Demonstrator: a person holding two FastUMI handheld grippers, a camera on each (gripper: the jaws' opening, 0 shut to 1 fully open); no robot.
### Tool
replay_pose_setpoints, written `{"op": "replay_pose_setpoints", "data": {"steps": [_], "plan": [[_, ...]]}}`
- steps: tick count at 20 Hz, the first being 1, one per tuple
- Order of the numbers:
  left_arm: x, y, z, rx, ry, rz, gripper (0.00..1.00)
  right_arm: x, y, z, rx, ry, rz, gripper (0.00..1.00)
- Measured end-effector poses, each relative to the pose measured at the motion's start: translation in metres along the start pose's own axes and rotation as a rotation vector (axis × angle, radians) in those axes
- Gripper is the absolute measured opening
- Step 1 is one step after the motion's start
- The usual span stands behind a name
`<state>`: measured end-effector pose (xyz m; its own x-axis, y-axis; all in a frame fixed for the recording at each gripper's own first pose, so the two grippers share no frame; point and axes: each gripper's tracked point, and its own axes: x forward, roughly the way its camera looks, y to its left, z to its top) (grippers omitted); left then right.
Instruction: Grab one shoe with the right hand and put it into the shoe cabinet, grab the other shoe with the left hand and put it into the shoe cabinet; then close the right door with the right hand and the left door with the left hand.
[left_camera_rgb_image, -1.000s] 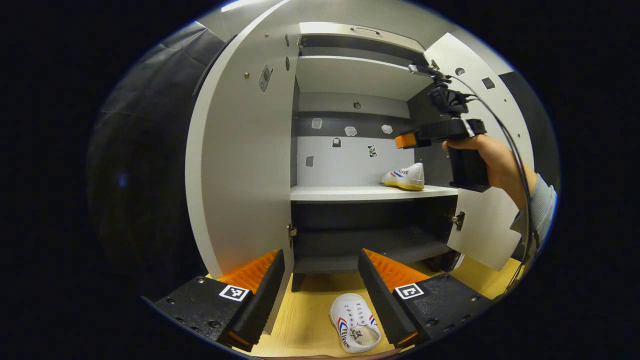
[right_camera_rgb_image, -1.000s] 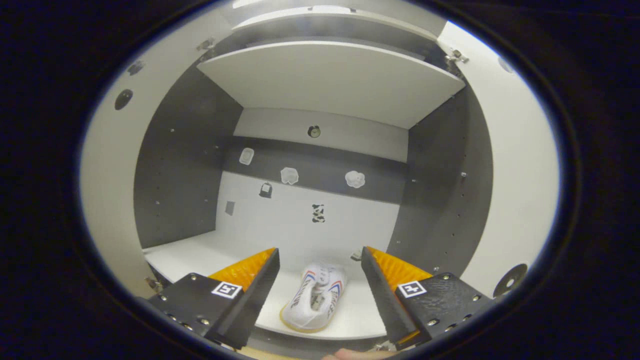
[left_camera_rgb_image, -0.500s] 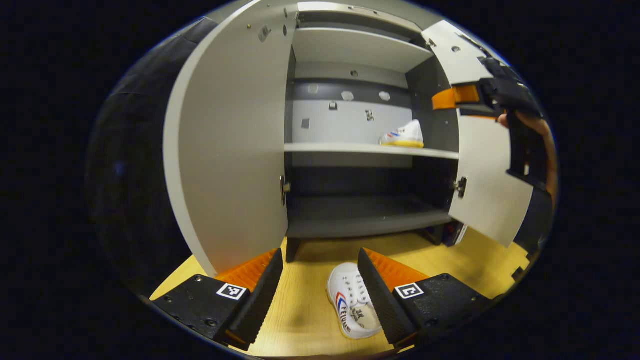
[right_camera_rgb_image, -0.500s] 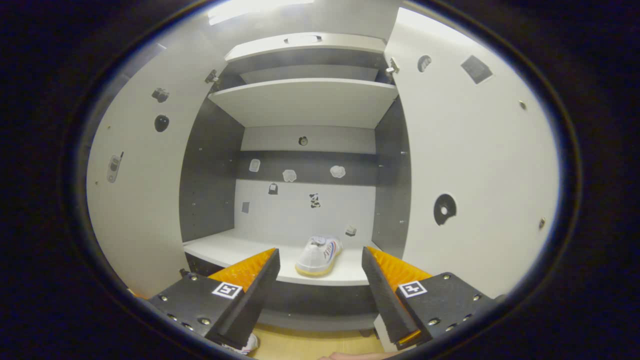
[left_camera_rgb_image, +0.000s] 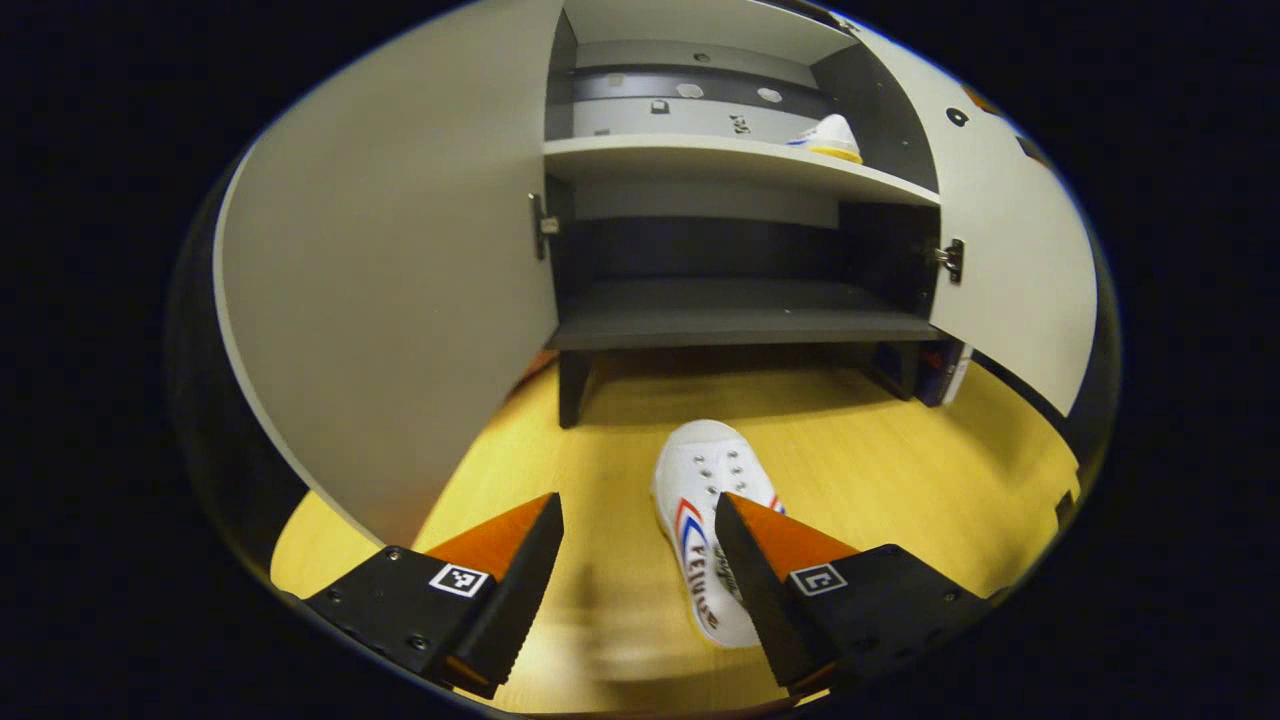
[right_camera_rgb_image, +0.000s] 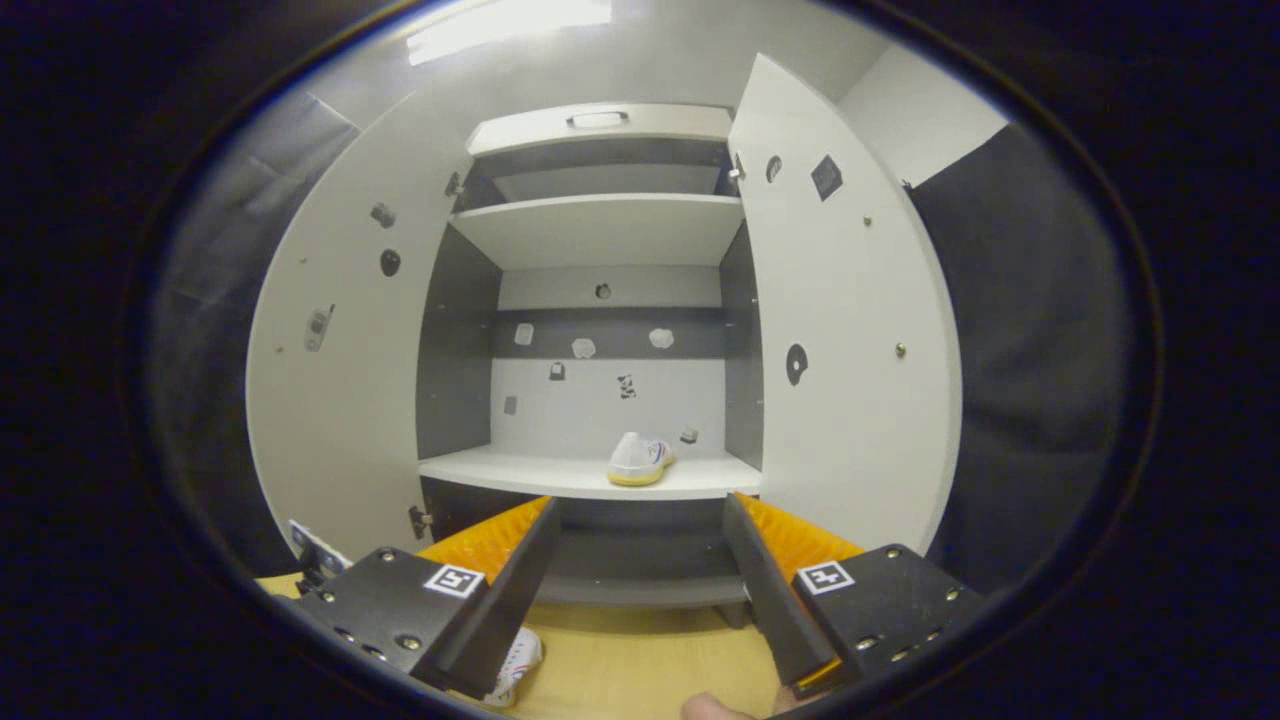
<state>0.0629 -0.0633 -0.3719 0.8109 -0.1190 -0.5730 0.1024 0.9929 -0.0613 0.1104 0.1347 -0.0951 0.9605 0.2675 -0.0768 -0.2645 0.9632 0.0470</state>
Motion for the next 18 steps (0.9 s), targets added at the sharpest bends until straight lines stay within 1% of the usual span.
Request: {"op": "replay_pose_setpoints", "data": {"steps": [1,3,7,8,11,13,14,15,16,18], "plan": [[0.004,-0.003,-0.004,-0.008,0.015,-0.017,0.93,-0.011,0.007,-0.006,-0.018,0.014,0.019,0.98],[0.016,-0.005,-0.016,-0.007,0.068,-0.024,0.92,-0.031,0.01,-0.012,-0.032,0.027,0.005,0.98],[0.037,-0.022,-0.033,0.0,0.145,-0.07,0.93,-0.053,0.009,-0.009,0.088,0.005,-0.062,0.98],[0.041,-0.025,-0.037,0.0,0.164,-0.077,0.94,-0.055,0.005,-0.01,0.093,0.005,-0.077,0.98],[0.053,-0.017,-0.042,0.01,0.171,-0.054,0.92,-0.055,-0.003,-0.019,0.028,0.026,-0.105,0.98],[0.052,-0.018,-0.045,0.01,0.174,-0.051,0.91,-0.054,-0.006,-0.025,-0.009,0.037,-0.118,0.98],[0.055,-0.016,-0.044,0.019,0.167,-0.054,0.94,-0.054,-0.005,-0.027,-0.016,0.037,-0.116,0.98],[0.054,-0.015,-0.046,0.029,0.17,-0.049,0.94,-0.054,-0.003,-0.028,-0.017,0.035,-0.109,0.98],[0.055,-0.013,-0.044,0.015,0.156,-0.044,0.95,-0.056,-0.002,-0.03,-0.018,0.035,-0.099,0.98],[0.053,-0.011,-0.046,-0.07,0.138,-0.02,0.97,-0.057,0.0,-0.032,-0.023,0.039,-0.088,0.98]]}}
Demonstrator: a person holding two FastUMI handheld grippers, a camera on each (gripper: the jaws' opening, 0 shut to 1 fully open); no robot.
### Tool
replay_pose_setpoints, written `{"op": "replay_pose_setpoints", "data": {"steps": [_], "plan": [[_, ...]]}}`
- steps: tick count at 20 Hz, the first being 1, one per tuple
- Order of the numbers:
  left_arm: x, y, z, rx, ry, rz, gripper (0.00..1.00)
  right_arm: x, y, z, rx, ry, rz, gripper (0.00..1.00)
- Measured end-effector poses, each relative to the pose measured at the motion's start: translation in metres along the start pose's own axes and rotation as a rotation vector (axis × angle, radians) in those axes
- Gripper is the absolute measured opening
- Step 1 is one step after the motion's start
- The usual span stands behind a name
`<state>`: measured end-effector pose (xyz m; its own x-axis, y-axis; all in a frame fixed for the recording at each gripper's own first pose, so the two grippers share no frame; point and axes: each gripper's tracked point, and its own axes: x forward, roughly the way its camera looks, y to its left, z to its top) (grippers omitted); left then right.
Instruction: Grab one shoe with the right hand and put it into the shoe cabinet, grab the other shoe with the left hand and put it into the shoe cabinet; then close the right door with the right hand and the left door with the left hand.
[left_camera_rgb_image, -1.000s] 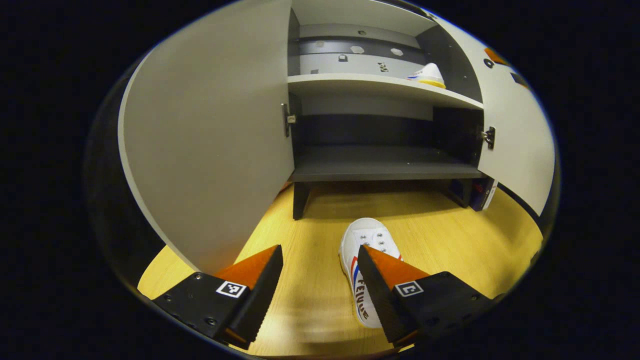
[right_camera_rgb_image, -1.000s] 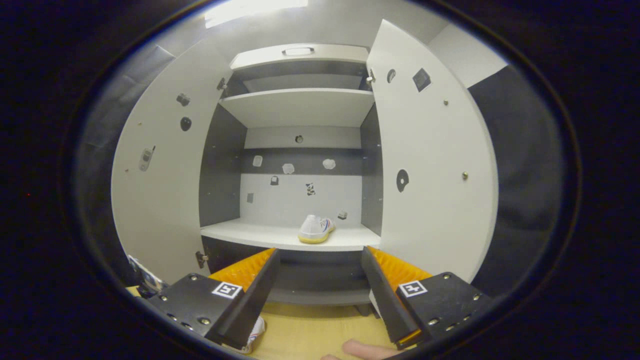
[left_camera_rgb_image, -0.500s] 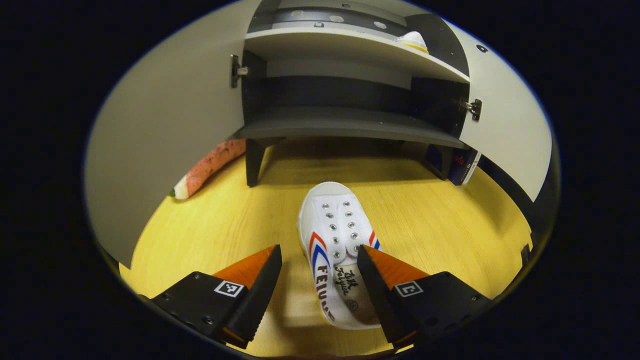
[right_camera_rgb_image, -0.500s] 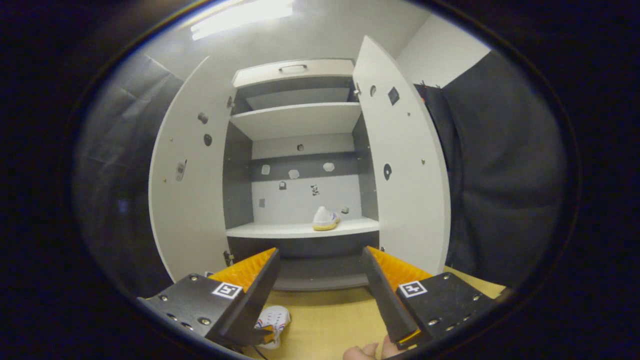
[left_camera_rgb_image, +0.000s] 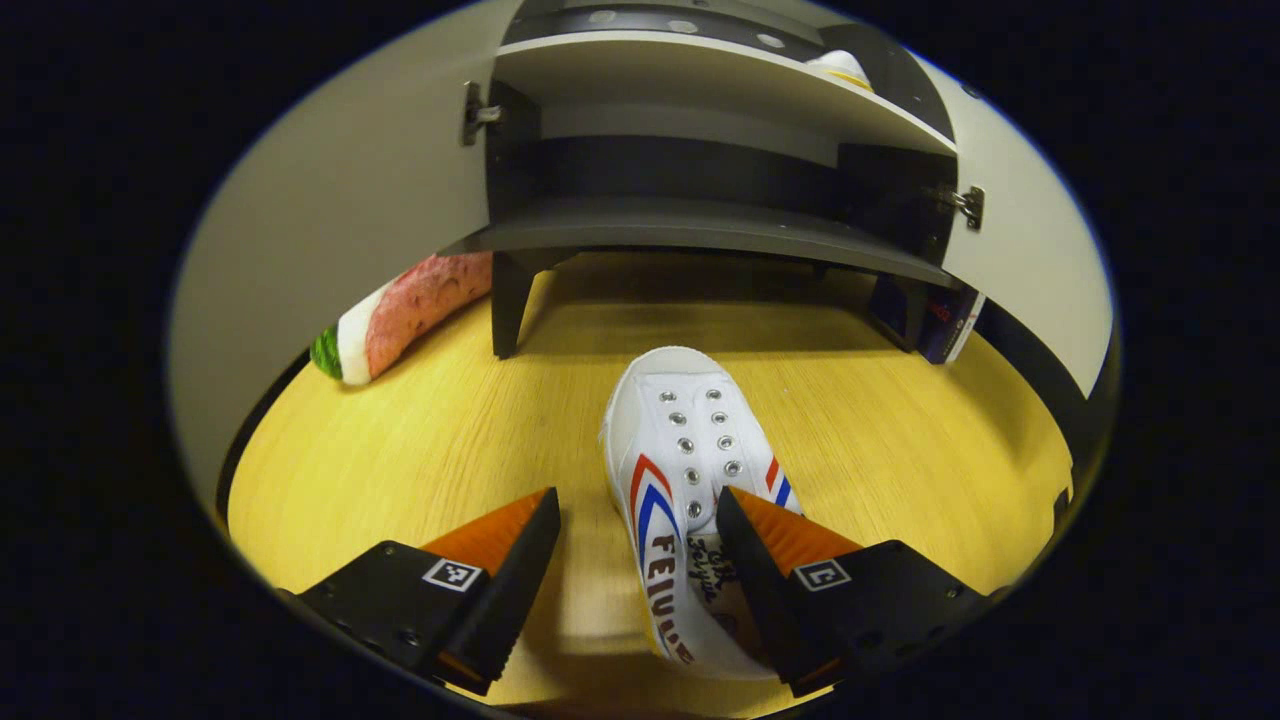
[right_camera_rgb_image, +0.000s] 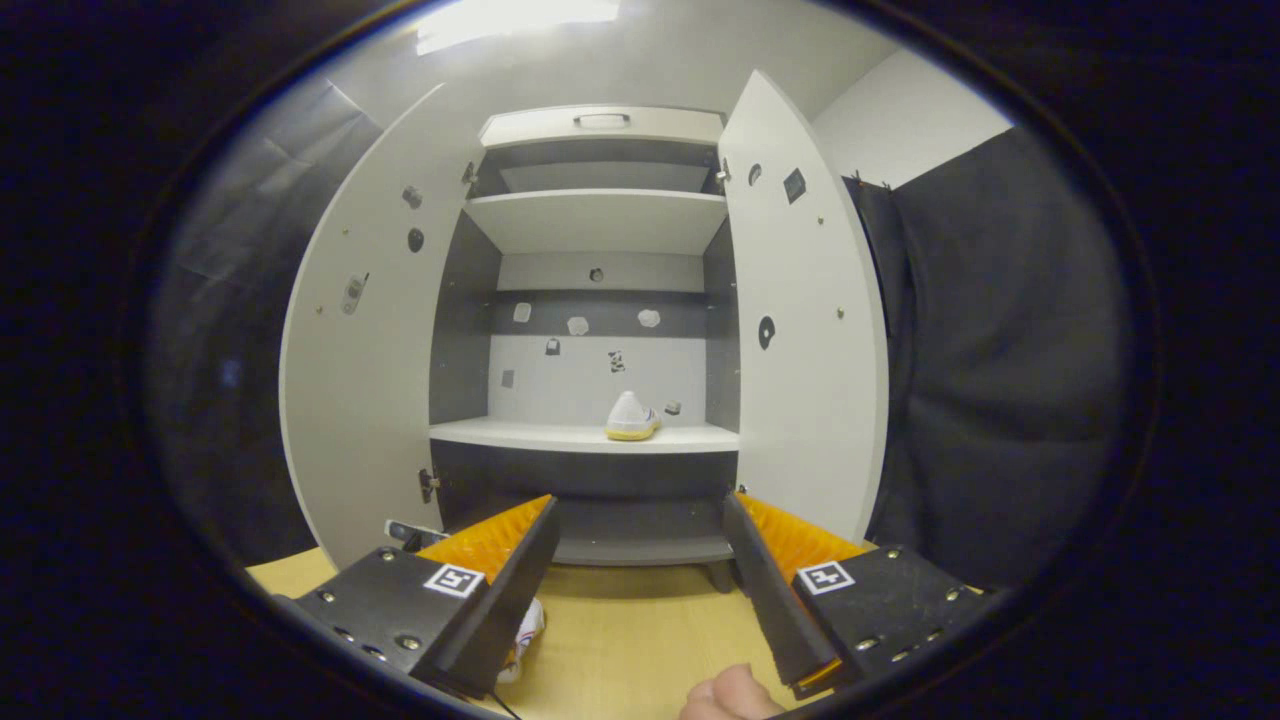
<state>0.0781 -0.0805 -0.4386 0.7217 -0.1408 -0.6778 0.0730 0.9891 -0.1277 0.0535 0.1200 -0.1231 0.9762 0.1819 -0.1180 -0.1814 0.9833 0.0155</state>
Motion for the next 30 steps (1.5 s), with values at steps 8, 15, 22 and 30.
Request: {"op": "replay_pose_setpoints", "data": {"steps": [8,15,22,30], "plan": [[-0.001,-0.009,0.0,0.077,0.018,-0.063,0.44,-0.011,-0.012,-0.006,0.042,0.005,-0.01,0.98],[-0.006,-0.002,0.009,0.109,-0.003,-0.009,0.01,-0.021,-0.016,-0.008,0.038,0.002,0.002,0.98],[-0.067,-0.008,0.053,0.237,-0.116,0.014,0.01,-0.028,-0.026,-0.014,0.019,-0.001,-0.025,0.98],[-0.178,-0.034,0.152,0.179,-0.377,-0.091,0.01,-0.043,-0.036,-0.035,-0.014,0.007,-0.041,0.98]]}}
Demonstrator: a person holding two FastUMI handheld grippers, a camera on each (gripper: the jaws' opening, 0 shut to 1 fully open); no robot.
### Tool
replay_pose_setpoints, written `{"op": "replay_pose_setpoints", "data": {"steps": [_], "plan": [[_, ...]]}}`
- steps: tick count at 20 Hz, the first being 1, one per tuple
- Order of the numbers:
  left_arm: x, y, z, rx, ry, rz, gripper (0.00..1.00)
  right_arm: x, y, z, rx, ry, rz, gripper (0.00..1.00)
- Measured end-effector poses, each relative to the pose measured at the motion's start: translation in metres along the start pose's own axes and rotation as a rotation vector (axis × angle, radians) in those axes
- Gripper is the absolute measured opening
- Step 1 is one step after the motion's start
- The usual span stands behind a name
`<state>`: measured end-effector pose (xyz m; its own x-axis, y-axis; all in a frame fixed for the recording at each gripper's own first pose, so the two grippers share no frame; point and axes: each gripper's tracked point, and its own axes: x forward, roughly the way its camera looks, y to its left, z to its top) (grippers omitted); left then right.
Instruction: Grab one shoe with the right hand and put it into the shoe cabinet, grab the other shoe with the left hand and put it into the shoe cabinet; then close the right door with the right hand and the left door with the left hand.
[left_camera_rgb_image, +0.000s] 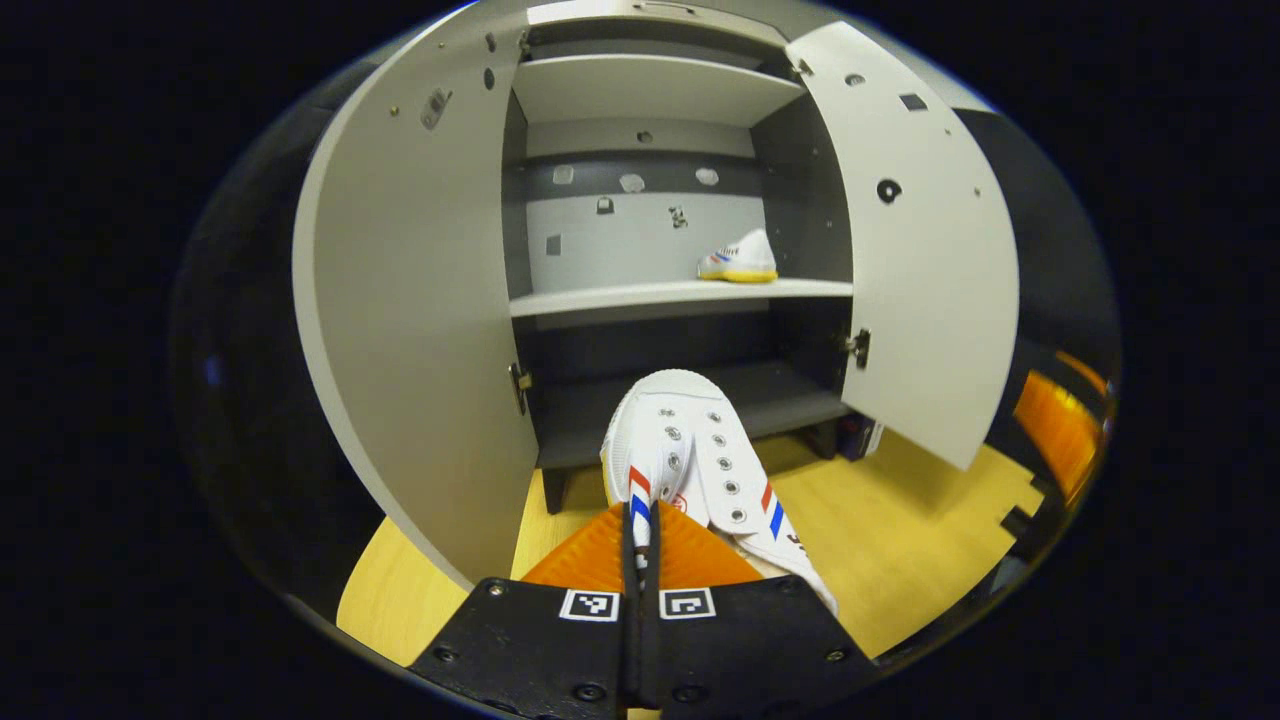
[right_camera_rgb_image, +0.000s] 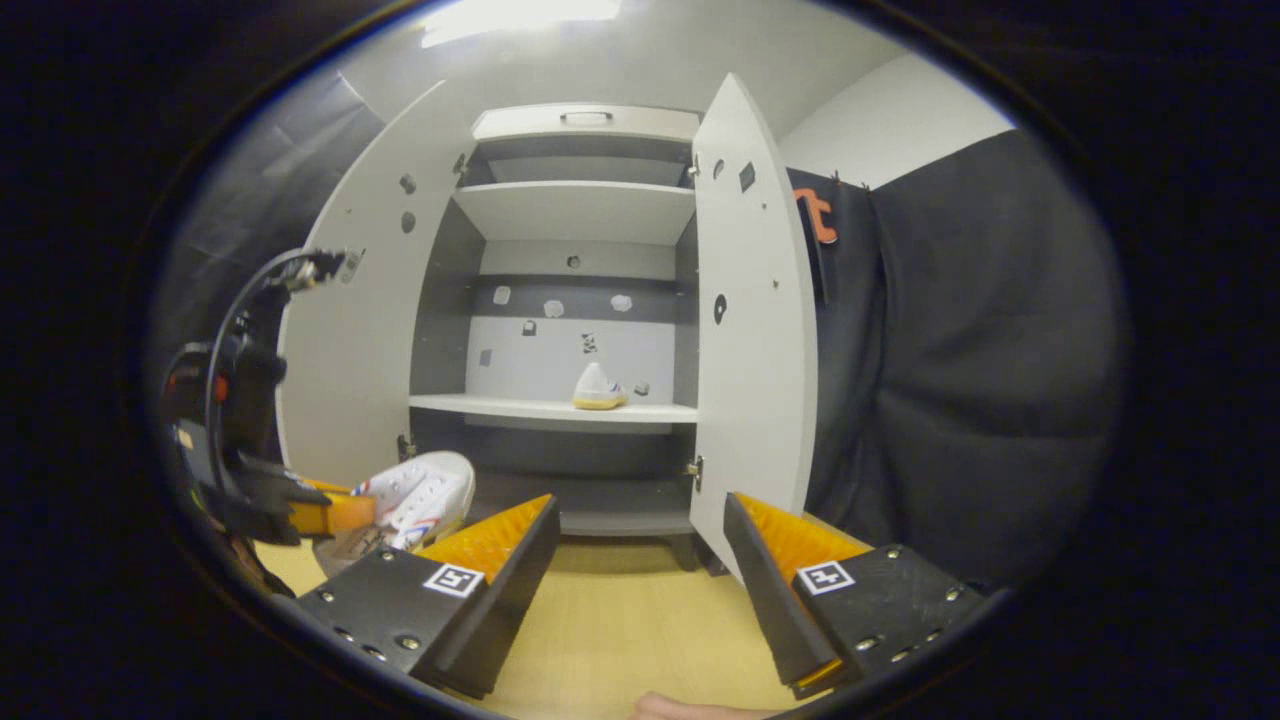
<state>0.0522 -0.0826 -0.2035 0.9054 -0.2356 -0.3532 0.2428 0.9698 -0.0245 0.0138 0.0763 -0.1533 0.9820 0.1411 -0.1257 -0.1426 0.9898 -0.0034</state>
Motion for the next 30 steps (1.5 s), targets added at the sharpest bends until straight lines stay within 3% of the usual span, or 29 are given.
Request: {"op": "replay_pose_setpoints", "data": {"steps": [3,10,15,17,21,23,26,30], "plan": [[-0.019,0.014,0.048,-0.006,-0.087,0.028,0.0,-0.007,0.001,-0.003,-0.007,0.003,0.04,0.98],[-0.018,0.039,0.16,-0.035,-0.217,0.122,0.0,-0.027,-0.007,0.018,0.049,-0.044,0.047,0.98],[0.015,0.041,0.228,-0.019,-0.255,0.145,0.0,-0.047,-0.005,0.032,0.084,-0.094,0.077,0.98],[0.04,0.037,0.245,-0.069,-0.224,0.138,0.0,-0.05,-0.007,0.036,0.088,-0.108,0.079,0.98],[0.121,0.039,0.256,-0.19,-0.168,0.18,0.01,-0.053,-0.009,0.034,0.106,-0.104,0.087,0.98],[0.163,0.037,0.25,-0.127,-0.121,0.182,0.01,-0.053,-0.014,0.034,0.106,-0.104,0.072,0.98],[0.213,0.022,0.241,-0.083,-0.082,0.091,0.01,-0.053,-0.017,0.037,0.129,-0.117,0.075,0.98],[0.249,0.043,0.221,-0.044,-0.016,0.177,0.01,-0.044,-0.022,0.03,0.192,-0.096,0.084,0.98]]}}
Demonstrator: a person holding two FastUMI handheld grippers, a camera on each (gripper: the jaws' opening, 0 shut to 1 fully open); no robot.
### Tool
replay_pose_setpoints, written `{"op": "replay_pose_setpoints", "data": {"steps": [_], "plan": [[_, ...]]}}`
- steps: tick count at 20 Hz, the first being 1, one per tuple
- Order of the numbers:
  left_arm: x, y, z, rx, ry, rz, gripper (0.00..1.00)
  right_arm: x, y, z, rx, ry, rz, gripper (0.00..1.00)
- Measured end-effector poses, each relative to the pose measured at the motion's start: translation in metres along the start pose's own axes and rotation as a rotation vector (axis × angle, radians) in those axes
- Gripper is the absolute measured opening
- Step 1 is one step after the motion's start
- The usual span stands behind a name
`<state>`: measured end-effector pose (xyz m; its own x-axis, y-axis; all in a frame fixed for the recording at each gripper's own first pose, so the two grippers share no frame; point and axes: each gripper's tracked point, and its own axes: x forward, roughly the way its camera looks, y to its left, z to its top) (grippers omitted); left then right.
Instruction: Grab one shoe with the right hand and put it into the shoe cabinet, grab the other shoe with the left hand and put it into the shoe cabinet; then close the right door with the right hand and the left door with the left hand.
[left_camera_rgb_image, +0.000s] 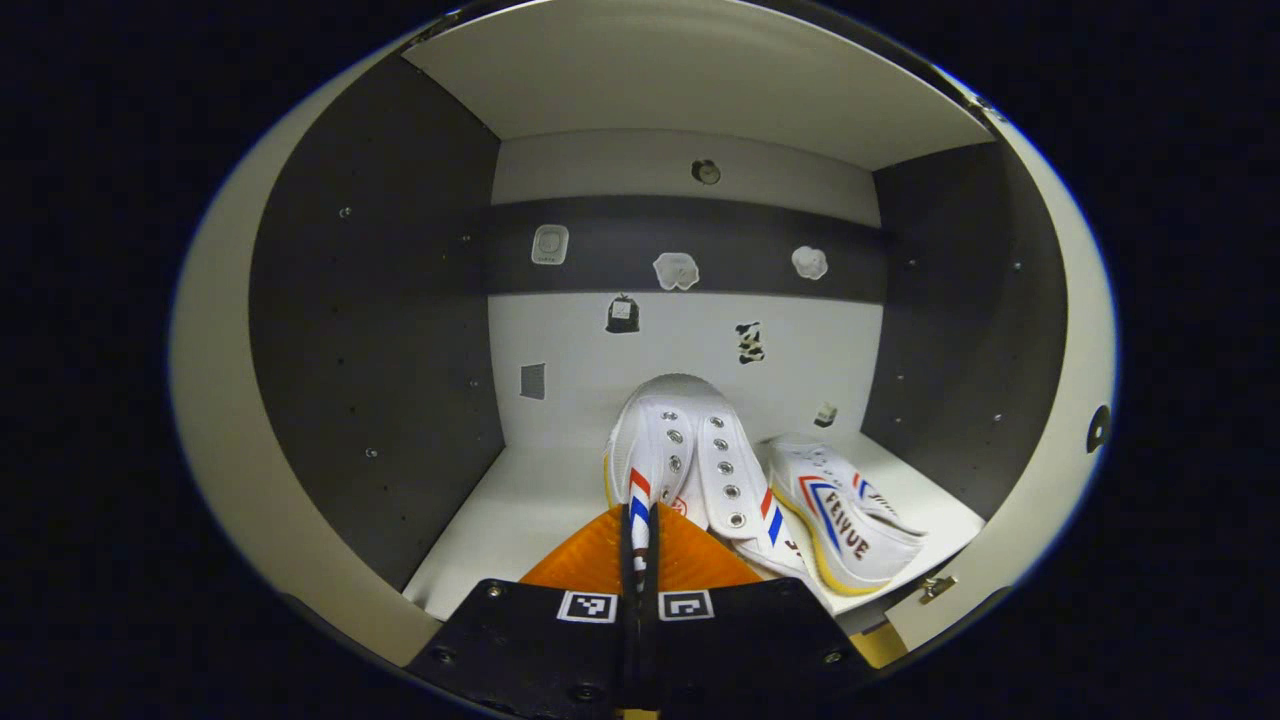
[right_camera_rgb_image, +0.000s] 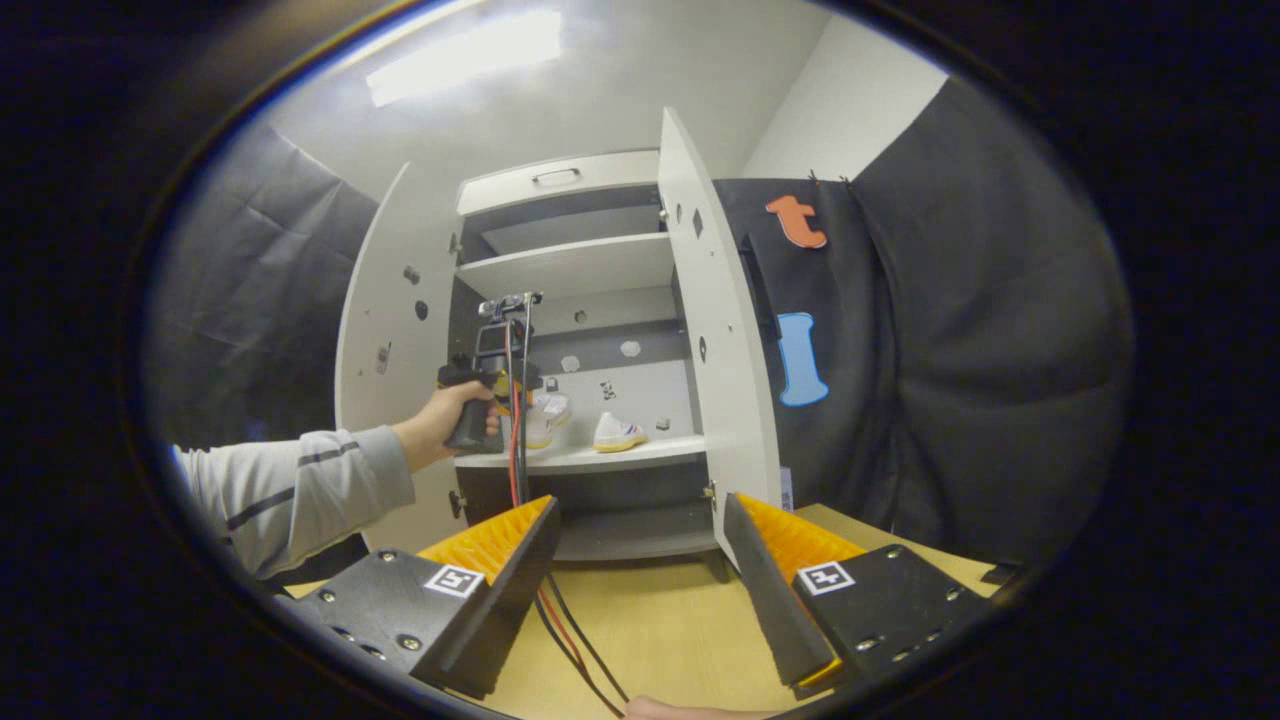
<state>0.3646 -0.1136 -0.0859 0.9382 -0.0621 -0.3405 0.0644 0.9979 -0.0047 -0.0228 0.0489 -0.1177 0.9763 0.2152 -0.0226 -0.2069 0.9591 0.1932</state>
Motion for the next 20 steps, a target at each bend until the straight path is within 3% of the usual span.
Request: {"op": "replay_pose_setpoints", "data": {"steps": [4,6,9,11,13,15,17,18,20], "plan": [[0.023,0.013,0.007,0.001,-0.021,0.057,0.01,0.004,0.001,-0.001,0.041,0.002,0.021,0.98],[0.027,0.01,0.005,-0.014,-0.022,0.042,0.01,0.004,-0.003,0.0,0.039,-0.003,0.008,0.98],[0.027,0.009,-0.023,-0.006,0.07,-0.017,0.01,0.003,-0.003,0.002,0.035,-0.012,0.008,0.98],[0.024,0.007,-0.015,-0.092,0.013,-0.059,0.1,0.001,-0.001,0.007,0.047,-0.025,0.018,0.98],[0.016,0.014,-0.01,-0.074,0.009,-0.053,0.18,-0.002,0.001,0.013,0.058,-0.042,0.026,0.98],[0.013,0.033,0.004,0.005,-0.052,0.06,0.31,-0.003,0.0,0.013,0.05,-0.045,0.02,0.98],[0.007,0.035,0.01,0.026,-0.081,0.087,0.55,-0.003,-0.003,0.009,0.033,-0.032,-0.001,0.97],[0.0,0.042,0.009,0.027,-0.079,0.102,0.82,-0.002,-0.002,0.006,0.025,-0.026,-0.008,0.97],[-0.012,0.046,0.013,0.03,-0.104,0.121,0.88,-0.001,0.002,0.004,0.009,-0.015,-0.004,0.97]]}}
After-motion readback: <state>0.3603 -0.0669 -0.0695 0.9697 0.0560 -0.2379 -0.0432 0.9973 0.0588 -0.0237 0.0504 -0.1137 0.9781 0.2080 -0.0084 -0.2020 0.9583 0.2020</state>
